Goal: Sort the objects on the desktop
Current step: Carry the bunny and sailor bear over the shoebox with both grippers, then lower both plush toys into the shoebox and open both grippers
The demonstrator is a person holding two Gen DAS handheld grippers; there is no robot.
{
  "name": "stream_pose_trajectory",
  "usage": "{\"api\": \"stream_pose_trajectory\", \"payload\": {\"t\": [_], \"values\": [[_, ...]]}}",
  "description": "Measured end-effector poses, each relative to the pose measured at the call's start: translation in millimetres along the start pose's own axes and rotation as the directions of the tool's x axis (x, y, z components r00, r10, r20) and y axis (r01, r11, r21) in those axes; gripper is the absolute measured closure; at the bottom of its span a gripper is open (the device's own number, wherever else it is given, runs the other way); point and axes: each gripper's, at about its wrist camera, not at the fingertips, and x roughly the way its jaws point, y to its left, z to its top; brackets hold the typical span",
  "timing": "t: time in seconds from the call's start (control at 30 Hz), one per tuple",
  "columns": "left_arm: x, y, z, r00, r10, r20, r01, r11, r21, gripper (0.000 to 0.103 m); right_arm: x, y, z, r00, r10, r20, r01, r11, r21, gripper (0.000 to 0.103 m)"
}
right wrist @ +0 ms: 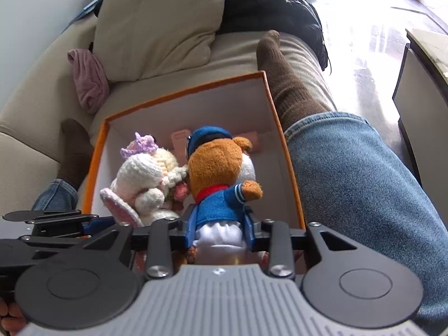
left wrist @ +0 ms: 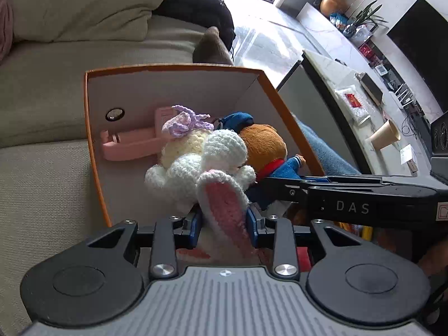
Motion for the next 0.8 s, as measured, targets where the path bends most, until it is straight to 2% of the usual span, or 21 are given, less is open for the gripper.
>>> {"api": "stream_pose_trajectory", "payload": {"t": [0.1, 0.27, 0.53, 0.6, 0.7, 0.73, 0.8], "values": [[2, -2, 0, 1.0, 0.017, -0.026, -0.016, 1.0, 0.019, 0.065, 6, 1, 0, 1.0, -0.005, -0.019, 0.005, 1.0, 0.0, 0.067], [6, -7, 3, 0.997, 0.056, -0.053, -0.055, 0.998, 0.032, 0.064, 8, 6, 1, 0.998, -0.059, -0.015, 0.059, 0.997, -0.046, 0.066], [5, -9, 2, 0.996, 0.067, -0.052, -0.065, 0.997, 0.033, 0.064, 9, 8, 2, 0.995, -0.096, -0.02, 0.094, 0.992, -0.088, 0.066], [3, -7, 2, 0.997, 0.059, -0.047, -0.058, 0.998, 0.022, 0.064, 9, 7, 3, 0.995, -0.096, -0.023, 0.094, 0.992, -0.088, 0.064], [-5, -4, 1, 0.999, 0.038, -0.02, -0.039, 0.999, -0.005, 0.063, 5, 6, 4, 0.995, -0.101, -0.013, 0.099, 0.991, -0.087, 0.052], [-9, -4, 1, 0.999, 0.036, -0.012, -0.036, 0.999, -0.011, 0.06, 2, 5, 4, 0.996, -0.092, -0.009, 0.091, 0.992, -0.085, 0.05], [-16, -5, 0, 1.0, 0.029, 0.005, -0.029, 1.0, -0.011, 0.057, -5, 7, 3, 0.996, -0.086, 0.006, 0.086, 0.993, -0.086, 0.05]]}}
